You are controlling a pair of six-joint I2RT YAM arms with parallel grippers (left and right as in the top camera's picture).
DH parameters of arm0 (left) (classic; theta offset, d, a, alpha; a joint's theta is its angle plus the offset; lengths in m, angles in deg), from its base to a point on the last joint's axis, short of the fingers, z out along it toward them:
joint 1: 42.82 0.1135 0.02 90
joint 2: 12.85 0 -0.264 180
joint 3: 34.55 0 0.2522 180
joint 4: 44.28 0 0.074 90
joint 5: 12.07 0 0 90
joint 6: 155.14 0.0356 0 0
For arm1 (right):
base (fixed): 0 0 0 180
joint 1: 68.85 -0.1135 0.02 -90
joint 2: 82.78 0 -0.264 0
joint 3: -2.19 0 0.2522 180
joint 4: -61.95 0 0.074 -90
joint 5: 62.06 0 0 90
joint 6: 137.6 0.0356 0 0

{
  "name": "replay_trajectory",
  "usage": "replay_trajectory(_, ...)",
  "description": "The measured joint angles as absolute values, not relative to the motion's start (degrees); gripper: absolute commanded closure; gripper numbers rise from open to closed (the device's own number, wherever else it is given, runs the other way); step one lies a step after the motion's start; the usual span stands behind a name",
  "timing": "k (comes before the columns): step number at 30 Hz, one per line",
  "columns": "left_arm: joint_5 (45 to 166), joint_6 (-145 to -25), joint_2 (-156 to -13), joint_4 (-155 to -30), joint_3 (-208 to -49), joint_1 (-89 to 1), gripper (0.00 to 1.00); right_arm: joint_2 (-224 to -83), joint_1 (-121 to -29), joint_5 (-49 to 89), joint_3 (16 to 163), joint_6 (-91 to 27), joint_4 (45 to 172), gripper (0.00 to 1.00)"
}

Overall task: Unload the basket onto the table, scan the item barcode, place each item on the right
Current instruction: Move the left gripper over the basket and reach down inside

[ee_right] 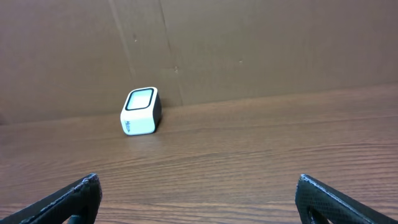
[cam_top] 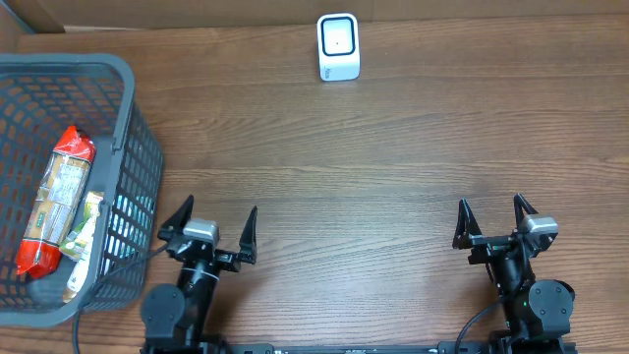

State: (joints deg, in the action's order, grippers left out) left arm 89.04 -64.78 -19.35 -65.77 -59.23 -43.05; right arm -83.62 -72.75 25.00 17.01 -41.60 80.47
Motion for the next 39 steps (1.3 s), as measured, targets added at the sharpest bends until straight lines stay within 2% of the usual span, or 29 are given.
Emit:
replay_trajectory(11, 94.13, -64.98, -40.86, -66.47, -73.83, -43.05, 0.00, -83.62, -72.75, 25.00, 17.01, -41.62, 80.47, 0.00)
replay_trajectory(16, 97.50, -65.00, -50.21, -72.26, -84.54, -43.05, 0.00, -83.62, -72.75, 24.98, 17.01, -41.64, 80.49, 0.00)
replay_trajectory(26, 99.07, -64.08, -69.69, -102.42, -119.42, -43.05, 0.00, -83.62, -72.75, 24.98, 17.01, -41.60, 80.54, 0.00)
replay_trajectory(34, 89.46, -60.82, -87.65, -134.18, -159.53, -43.05, 0.00, -83.62, -72.75, 25.02, 17.01, -41.62, 80.49, 0.00)
replay_trajectory(39, 86.83, -59.10, -94.95, -141.65, -176.10, -43.05, 0.01, -83.62, -72.75, 25.02, 17.01, -41.62, 80.47, 0.00)
